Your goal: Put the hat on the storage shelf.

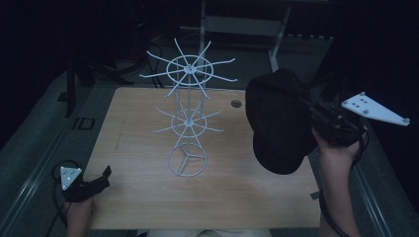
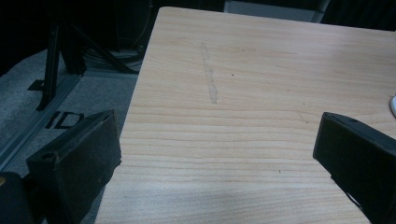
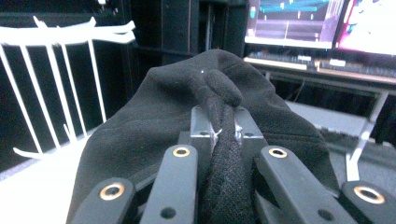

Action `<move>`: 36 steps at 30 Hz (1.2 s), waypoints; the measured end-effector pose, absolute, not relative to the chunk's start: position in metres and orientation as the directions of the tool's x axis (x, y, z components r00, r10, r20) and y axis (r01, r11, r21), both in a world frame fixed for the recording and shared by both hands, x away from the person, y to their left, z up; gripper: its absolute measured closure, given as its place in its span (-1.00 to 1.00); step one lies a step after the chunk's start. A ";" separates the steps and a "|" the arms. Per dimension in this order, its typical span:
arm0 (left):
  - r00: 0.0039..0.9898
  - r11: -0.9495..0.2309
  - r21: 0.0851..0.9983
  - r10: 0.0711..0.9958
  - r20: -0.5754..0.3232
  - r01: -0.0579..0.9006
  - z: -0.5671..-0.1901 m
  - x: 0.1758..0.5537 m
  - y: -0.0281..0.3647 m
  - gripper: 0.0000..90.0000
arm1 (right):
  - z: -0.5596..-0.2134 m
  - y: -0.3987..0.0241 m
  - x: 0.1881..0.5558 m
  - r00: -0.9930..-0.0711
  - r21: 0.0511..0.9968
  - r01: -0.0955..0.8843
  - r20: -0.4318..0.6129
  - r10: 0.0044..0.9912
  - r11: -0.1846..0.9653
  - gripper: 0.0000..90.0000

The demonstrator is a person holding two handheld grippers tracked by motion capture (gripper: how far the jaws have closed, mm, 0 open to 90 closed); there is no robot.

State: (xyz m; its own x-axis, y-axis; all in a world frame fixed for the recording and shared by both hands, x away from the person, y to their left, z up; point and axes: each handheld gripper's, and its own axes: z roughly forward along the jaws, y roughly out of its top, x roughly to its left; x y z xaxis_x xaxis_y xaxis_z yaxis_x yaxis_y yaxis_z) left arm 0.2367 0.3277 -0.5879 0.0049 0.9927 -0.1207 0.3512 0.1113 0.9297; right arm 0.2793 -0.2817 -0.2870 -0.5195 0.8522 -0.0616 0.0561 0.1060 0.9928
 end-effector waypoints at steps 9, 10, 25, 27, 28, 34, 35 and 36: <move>0.005 0.110 0.930 0.993 -0.119 0.351 -0.588 0.237 0.328 -0.97 | -0.239 -0.267 0.258 -0.539 0.994 -0.073 -0.109 0.835 0.082 0.82; 0.006 0.110 0.930 0.993 -0.119 0.352 -0.588 0.237 0.328 -0.97 | -0.234 -0.265 0.255 -0.543 0.993 -0.087 -0.116 0.832 0.082 0.82; 0.007 0.109 0.930 0.993 -0.119 0.352 -0.588 0.237 0.328 -0.97 | -0.210 -0.208 0.231 -0.705 0.982 -0.165 -0.182 0.686 0.091 0.82; 0.008 0.108 0.930 0.993 -0.119 0.351 -0.588 0.237 0.328 -0.97 | -0.212 -0.198 0.230 -0.718 0.980 -0.169 -0.196 0.668 0.105 0.82; 0.008 0.108 0.930 0.993 -0.119 0.351 -0.588 0.236 0.328 -0.97 | -0.214 -0.194 0.231 -0.725 0.980 -0.168 -0.198 0.659 0.109 0.82; 0.009 0.110 0.931 0.993 -0.121 0.348 -0.588 0.236 0.328 -0.97 | -0.231 -0.177 0.239 -0.762 0.980 -0.134 -0.197 0.617 0.148 0.82; 0.009 0.110 0.931 0.993 -0.121 0.348 -0.588 0.236 0.328 -0.97 | -0.234 -0.176 0.240 -0.767 0.981 -0.124 -0.190 0.612 0.150 0.82; 0.009 0.110 0.931 0.993 -0.121 0.348 -0.588 0.236 0.328 -0.97 | -0.237 -0.176 0.241 -0.774 0.982 -0.115 -0.184 0.606 0.151 0.82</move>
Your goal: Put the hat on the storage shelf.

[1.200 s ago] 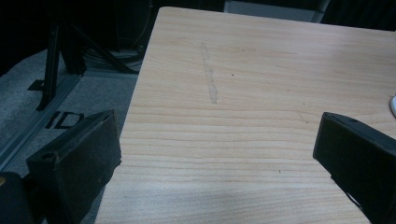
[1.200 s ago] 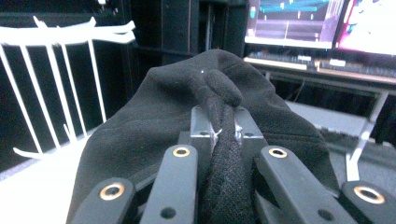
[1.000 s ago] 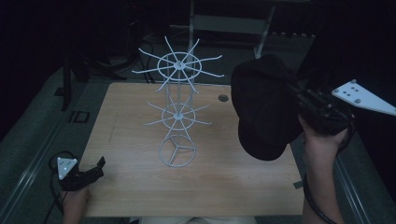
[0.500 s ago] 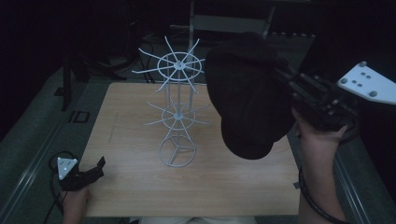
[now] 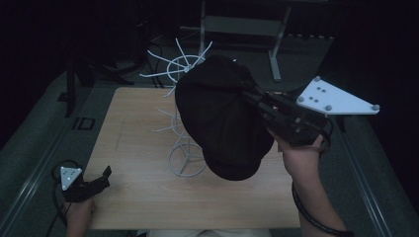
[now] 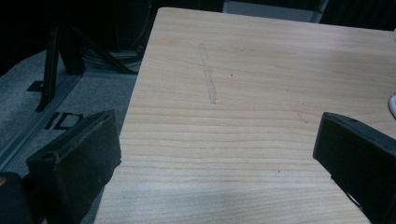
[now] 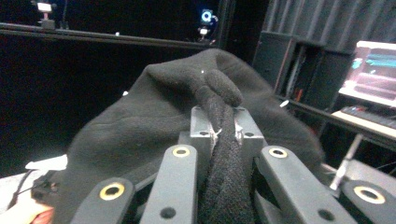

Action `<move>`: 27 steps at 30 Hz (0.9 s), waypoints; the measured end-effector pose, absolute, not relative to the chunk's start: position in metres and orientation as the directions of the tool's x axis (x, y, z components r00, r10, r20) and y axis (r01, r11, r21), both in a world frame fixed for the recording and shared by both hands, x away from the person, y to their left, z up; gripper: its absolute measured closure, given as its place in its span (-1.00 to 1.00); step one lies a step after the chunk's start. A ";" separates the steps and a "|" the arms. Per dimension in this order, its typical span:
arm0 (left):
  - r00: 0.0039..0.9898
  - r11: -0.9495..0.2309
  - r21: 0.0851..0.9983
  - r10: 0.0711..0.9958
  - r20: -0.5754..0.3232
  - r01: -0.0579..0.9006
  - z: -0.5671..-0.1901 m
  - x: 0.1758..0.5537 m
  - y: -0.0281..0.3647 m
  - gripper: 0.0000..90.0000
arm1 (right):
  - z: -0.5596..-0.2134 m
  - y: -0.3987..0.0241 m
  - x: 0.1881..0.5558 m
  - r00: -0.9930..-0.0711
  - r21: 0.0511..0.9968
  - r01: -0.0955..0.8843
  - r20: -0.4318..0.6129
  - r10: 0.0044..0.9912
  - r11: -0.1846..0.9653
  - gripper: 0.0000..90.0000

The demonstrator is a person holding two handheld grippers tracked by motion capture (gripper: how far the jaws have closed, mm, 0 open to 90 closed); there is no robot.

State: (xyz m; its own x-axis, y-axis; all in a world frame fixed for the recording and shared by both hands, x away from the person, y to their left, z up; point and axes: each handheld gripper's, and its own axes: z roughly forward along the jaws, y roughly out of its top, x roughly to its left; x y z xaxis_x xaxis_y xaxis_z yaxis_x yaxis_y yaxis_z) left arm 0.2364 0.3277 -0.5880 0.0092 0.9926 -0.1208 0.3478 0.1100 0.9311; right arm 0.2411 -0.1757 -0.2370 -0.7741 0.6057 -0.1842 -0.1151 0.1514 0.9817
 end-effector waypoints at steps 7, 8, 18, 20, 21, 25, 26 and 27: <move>0.009 0.106 0.930 0.993 -0.116 0.352 -0.588 0.237 0.328 -0.97 | -0.256 -0.176 0.250 -0.797 0.985 -0.067 -0.147 0.585 0.156 0.81; 0.009 0.107 0.930 0.993 -0.117 0.352 -0.588 0.237 0.328 -0.97 | -0.260 -0.175 0.252 -0.802 0.985 -0.058 -0.141 0.581 0.160 0.81; 0.010 0.107 0.930 0.993 -0.118 0.351 -0.588 0.237 0.328 -0.97 | -0.283 -0.173 0.257 -0.826 0.985 -0.024 -0.116 0.552 0.173 0.80; 0.010 0.107 0.930 0.993 -0.118 0.351 -0.588 0.236 0.328 -0.97 | -0.287 -0.173 0.256 -0.830 0.985 -0.020 -0.113 0.547 0.173 0.78; 0.010 0.107 0.930 0.993 -0.118 0.351 -0.588 0.237 0.328 -0.97 | -0.289 -0.173 0.256 -0.831 0.985 -0.018 -0.111 0.545 0.173 0.78; 0.011 0.106 0.930 0.993 -0.118 0.352 -0.588 0.237 0.328 -0.97 | -0.295 -0.173 0.255 -0.833 0.983 -0.009 -0.108 0.543 0.182 0.66; 0.010 0.107 0.930 0.993 -0.118 0.351 -0.588 0.237 0.328 -0.97 | -0.296 -0.174 0.255 -0.832 0.983 -0.009 -0.110 0.544 0.185 0.58; 0.009 0.108 0.930 0.993 -0.118 0.351 -0.588 0.237 0.328 -0.97 | -0.297 -0.174 0.254 -0.834 0.984 -0.009 -0.107 0.541 0.181 0.52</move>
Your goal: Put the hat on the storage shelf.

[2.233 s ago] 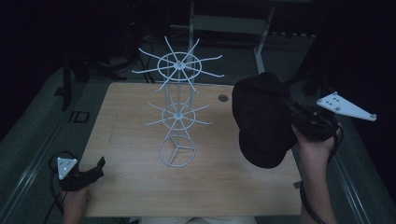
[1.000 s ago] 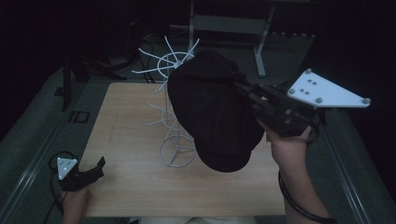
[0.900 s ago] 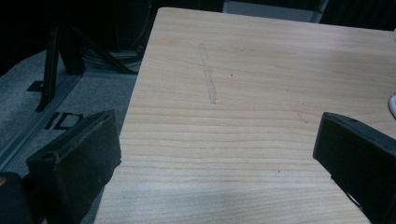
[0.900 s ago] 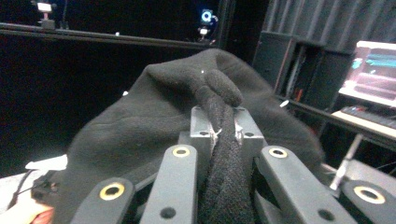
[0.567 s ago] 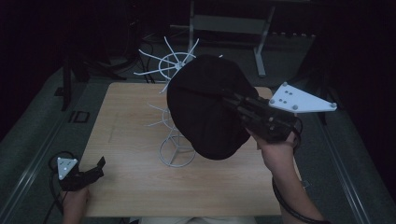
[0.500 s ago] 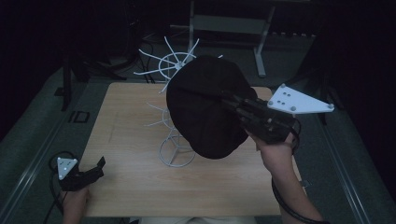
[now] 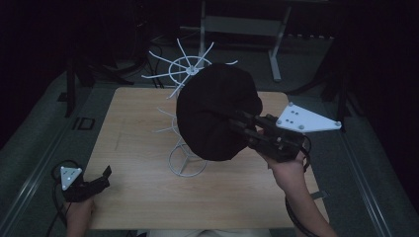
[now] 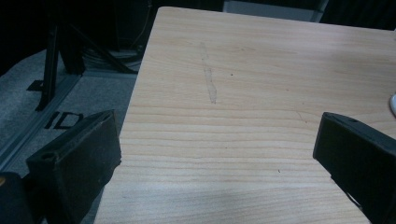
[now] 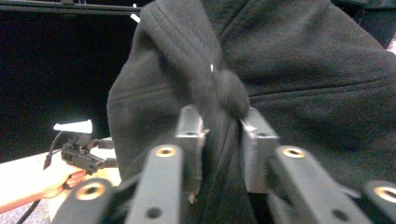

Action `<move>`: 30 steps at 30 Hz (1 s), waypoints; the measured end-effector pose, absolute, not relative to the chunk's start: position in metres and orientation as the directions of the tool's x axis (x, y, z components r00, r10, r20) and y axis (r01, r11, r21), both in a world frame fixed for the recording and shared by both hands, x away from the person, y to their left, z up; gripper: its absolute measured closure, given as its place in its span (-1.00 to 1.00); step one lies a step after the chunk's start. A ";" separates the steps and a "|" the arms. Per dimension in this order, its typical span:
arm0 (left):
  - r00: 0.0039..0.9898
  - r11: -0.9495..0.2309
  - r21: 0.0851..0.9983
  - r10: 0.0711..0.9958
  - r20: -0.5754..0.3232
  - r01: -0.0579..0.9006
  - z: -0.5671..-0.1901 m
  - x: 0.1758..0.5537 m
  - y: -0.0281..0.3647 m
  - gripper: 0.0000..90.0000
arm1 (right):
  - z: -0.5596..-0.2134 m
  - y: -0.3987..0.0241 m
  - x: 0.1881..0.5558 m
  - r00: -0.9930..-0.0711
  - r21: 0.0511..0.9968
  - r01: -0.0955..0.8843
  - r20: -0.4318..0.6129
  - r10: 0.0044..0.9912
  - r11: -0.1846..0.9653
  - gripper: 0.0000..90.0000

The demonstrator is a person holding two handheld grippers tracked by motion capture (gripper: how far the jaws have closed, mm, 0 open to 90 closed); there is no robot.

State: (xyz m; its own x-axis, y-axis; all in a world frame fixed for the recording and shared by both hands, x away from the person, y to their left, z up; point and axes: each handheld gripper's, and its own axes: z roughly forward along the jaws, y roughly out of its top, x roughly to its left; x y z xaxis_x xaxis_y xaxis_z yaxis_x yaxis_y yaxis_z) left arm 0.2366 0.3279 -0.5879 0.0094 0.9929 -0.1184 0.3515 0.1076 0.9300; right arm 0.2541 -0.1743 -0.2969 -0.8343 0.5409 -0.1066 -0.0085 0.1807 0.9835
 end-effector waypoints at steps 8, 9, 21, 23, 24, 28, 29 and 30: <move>0.009 0.108 0.930 0.993 -0.119 0.352 -0.588 0.237 0.328 -0.97 | -0.294 -0.190 0.245 -0.823 0.988 -0.041 -0.116 0.556 0.146 0.14; 0.009 0.107 0.930 0.993 -0.118 0.352 -0.588 0.237 0.328 -0.97 | -0.294 -0.194 0.244 -0.819 0.990 -0.045 -0.114 0.563 0.136 0.09; 0.007 0.107 0.930 0.993 -0.117 0.353 -0.588 0.237 0.327 -0.97 | -0.322 -0.241 0.256 -0.750 0.995 0.012 -0.060 0.658 0.104 -0.24; 0.007 0.107 0.930 0.993 -0.117 0.352 -0.588 0.237 0.327 -0.97 | -0.333 -0.247 0.262 -0.737 0.993 0.041 -0.045 0.674 0.111 -0.28; 0.007 0.107 0.930 0.993 -0.117 0.352 -0.588 0.237 0.327 -0.97 | -0.339 -0.250 0.263 -0.724 0.992 0.045 -0.048 0.688 0.117 -0.29; 0.006 0.108 0.929 0.993 -0.118 0.353 -0.588 0.237 0.327 -0.97 | -0.358 -0.262 0.271 -0.690 0.989 0.082 -0.035 0.723 0.127 -0.33; 0.006 0.107 0.929 0.993 -0.117 0.353 -0.588 0.237 0.327 -0.97 | -0.363 -0.265 0.273 -0.683 0.986 0.099 -0.029 0.730 0.132 -0.33; 0.006 0.107 0.930 0.993 -0.117 0.353 -0.588 0.237 0.327 -0.97 | -0.368 -0.269 0.276 -0.675 0.984 0.110 -0.031 0.737 0.141 -0.33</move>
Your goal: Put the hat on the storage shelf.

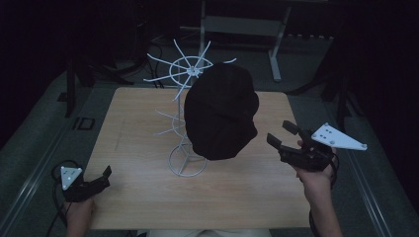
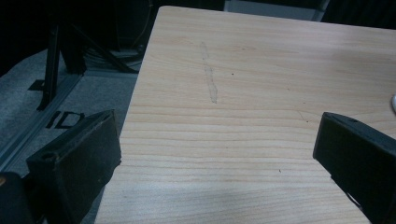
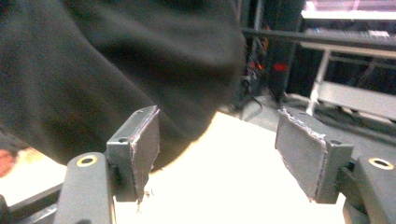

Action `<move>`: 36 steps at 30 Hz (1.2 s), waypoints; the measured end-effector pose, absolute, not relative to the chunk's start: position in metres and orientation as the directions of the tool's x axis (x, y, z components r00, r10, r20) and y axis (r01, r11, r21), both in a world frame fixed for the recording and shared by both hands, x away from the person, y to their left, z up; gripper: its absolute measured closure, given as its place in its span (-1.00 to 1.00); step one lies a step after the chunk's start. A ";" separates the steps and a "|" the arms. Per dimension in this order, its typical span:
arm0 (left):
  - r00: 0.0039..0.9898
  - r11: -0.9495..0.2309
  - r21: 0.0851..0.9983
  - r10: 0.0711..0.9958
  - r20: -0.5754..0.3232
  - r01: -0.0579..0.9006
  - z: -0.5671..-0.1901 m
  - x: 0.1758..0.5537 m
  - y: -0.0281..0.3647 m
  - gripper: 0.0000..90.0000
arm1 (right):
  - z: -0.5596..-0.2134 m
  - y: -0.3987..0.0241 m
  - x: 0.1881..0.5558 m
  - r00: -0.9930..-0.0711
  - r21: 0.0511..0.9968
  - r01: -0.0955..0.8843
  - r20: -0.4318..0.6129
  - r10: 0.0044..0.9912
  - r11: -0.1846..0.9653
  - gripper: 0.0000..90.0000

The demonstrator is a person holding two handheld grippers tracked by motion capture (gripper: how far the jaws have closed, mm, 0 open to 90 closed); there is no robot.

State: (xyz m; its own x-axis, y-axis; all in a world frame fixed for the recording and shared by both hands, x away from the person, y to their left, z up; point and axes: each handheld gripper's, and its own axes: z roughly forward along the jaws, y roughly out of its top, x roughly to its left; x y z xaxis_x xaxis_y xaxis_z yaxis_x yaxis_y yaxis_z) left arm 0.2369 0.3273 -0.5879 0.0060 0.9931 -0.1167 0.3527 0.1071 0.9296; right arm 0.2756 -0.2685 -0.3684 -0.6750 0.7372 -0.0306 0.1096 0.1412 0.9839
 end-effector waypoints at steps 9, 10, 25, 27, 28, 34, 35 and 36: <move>0.005 0.108 0.930 0.993 -0.117 0.352 -0.588 0.237 0.327 -0.97 | -0.424 -0.292 0.297 -0.621 0.945 0.269 0.023 0.783 0.186 -0.66; 0.006 0.107 0.930 0.993 -0.117 0.352 -0.588 0.237 0.327 -0.97 | -0.431 -0.295 0.298 -0.614 0.940 0.285 0.030 0.789 0.186 -0.67; 0.005 0.106 0.930 0.993 -0.116 0.352 -0.588 0.237 0.327 -0.97 | -0.518 -0.332 0.320 -0.472 0.890 0.400 -0.003 0.882 0.217 -0.69; 0.006 0.105 0.929 0.993 -0.114 0.354 -0.588 0.237 0.327 -0.97 | -0.528 -0.337 0.322 -0.455 0.889 0.405 -0.008 0.890 0.215 -0.69; 0.006 0.106 0.929 0.993 -0.115 0.354 -0.588 0.237 0.327 -0.97 | -0.532 -0.339 0.323 -0.449 0.888 0.406 -0.012 0.894 0.216 -0.69; 0.007 0.106 0.929 0.993 -0.116 0.354 -0.588 0.237 0.328 -0.97 | -0.550 -0.351 0.325 -0.397 0.870 0.450 -0.005 0.918 0.199 -0.69; 0.007 0.106 0.929 0.993 -0.116 0.354 -0.588 0.237 0.328 -0.97 | -0.553 -0.352 0.325 -0.389 0.868 0.455 -0.010 0.921 0.201 -0.69; 0.007 0.106 0.929 0.993 -0.116 0.354 -0.588 0.237 0.328 -0.97 | -0.555 -0.354 0.324 -0.381 0.865 0.460 -0.010 0.924 0.200 -0.69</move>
State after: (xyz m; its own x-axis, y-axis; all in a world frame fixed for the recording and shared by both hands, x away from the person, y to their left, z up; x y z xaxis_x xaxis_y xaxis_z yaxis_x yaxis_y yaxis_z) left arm 0.2366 0.3277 -0.5879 0.0074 0.9932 -0.1159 0.3540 0.1058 0.9293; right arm 0.3244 -0.3537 -0.5552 -0.3815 0.9243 -0.0103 0.4601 0.1995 0.8651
